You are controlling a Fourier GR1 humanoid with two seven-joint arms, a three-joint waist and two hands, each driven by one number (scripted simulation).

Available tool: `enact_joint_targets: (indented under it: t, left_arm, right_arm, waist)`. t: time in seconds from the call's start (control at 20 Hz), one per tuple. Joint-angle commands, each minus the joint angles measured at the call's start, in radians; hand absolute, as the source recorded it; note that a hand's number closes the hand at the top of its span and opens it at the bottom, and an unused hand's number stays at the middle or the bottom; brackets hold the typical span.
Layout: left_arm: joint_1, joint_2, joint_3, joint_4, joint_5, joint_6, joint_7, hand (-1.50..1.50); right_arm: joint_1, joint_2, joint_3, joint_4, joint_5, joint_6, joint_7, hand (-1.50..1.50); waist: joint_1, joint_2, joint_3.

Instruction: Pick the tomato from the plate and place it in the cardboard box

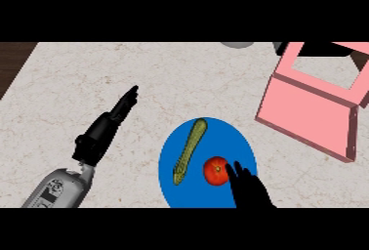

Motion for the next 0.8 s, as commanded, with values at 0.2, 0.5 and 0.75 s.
enact_joint_targets:
  t: [0.2,0.5,0.75]
  left_arm:
    - [0.033,-0.031,0.017,0.001,-0.041,0.007,-0.027,0.0]
    - [0.016,-0.034,0.065,-0.026,-0.042,-0.049,0.041,0.0]
    - [0.073,-0.082,0.046,-0.041,-0.11,-0.04,-0.005,0.0]
  right_arm:
    - [-0.133,0.186,-0.074,0.411,0.079,-0.061,0.015,-1.5]
    - [-0.217,0.211,-0.11,0.539,0.083,-0.073,0.033,-1.5]
    - [-0.193,0.212,-0.071,0.635,0.114,-0.144,0.013,-1.5]
  waist:
    - [-0.009,-0.003,0.001]
    - [-0.013,-0.004,0.001]
    - [-0.013,-0.005,0.001]
